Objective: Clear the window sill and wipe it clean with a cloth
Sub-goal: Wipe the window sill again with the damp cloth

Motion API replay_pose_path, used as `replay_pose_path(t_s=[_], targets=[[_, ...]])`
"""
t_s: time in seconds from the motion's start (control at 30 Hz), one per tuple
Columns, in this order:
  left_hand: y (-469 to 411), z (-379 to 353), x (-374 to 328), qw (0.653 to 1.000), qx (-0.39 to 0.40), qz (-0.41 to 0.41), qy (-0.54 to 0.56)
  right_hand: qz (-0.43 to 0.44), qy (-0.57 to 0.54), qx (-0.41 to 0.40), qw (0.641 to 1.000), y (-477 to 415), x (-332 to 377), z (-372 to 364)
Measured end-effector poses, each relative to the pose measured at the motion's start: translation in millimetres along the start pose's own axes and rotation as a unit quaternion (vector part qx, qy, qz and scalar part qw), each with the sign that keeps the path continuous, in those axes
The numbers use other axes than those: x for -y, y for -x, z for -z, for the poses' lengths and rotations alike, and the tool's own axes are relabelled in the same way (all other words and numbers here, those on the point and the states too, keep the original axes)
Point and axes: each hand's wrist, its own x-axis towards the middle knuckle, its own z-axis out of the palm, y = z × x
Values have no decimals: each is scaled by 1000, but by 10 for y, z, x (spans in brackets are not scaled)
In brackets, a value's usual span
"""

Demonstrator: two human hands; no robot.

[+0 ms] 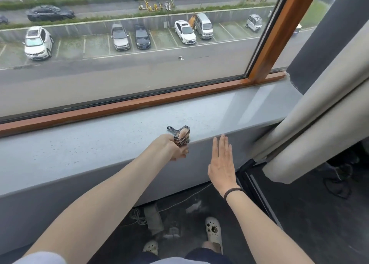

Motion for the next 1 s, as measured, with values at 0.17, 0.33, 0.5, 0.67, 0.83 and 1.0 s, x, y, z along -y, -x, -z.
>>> replay_pose_path(t_s=[0.17, 0.33, 0.5, 0.67, 0.83, 1.0], targets=[[-147, -771, 585, 999, 19, -1, -32, 17, 32, 0, 999, -408, -895, 65], [-466, -1608, 1054, 998, 13, 10, -59, 4, 91, 9, 996, -862, -1951, 125], [-686, -2376, 1425, 998, 3, 21, -62, 11, 241, 61, 969, -1092, -2791, 196], [-799, -2977, 1787, 997, 3, 26, -73, 16, 403, 154, 902, -1186, -3179, 256], [-904, -3450, 2119, 997, 6, 34, -72, 13, 425, 211, 880, -1312, -3480, 303], [-851, -3815, 2446, 997, 33, 25, -59, -69, 330, 218, 916, -1414, -3792, 294]])
